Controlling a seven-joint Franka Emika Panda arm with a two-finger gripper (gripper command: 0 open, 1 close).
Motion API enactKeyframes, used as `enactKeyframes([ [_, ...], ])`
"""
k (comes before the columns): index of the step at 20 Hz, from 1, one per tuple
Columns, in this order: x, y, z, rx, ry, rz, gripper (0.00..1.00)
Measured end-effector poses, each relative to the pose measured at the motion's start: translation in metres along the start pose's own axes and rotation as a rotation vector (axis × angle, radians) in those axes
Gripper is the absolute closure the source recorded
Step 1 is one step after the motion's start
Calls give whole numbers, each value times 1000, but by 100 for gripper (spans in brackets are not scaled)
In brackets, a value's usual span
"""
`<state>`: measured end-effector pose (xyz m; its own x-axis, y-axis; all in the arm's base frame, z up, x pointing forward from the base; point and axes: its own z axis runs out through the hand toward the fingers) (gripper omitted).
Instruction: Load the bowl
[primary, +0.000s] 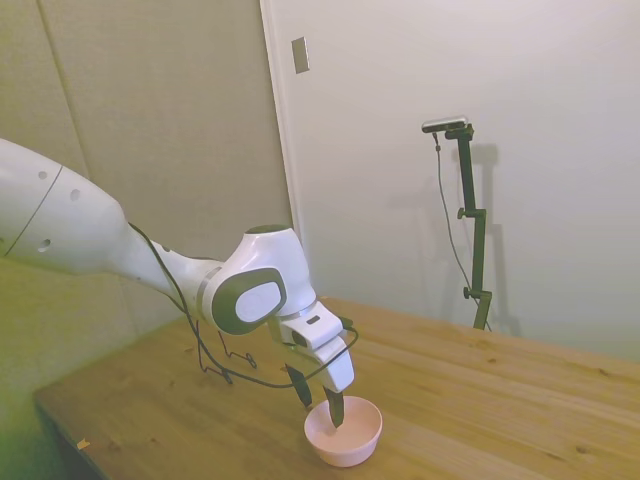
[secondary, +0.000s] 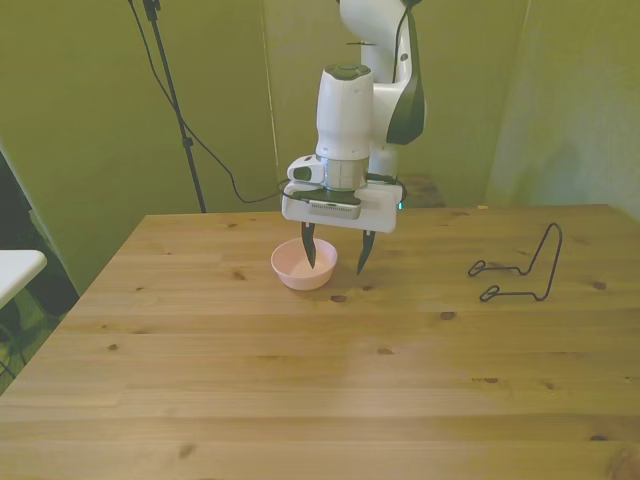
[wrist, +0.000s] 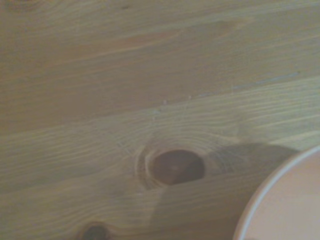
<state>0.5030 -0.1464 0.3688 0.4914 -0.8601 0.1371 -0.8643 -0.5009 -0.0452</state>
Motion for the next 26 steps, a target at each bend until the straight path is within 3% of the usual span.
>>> enactKeyframes([
  [19, -3, 1, 10, -6, -19, 4, 100],
  [26, -7, -12, 0, 47, -45, -4, 100],
])
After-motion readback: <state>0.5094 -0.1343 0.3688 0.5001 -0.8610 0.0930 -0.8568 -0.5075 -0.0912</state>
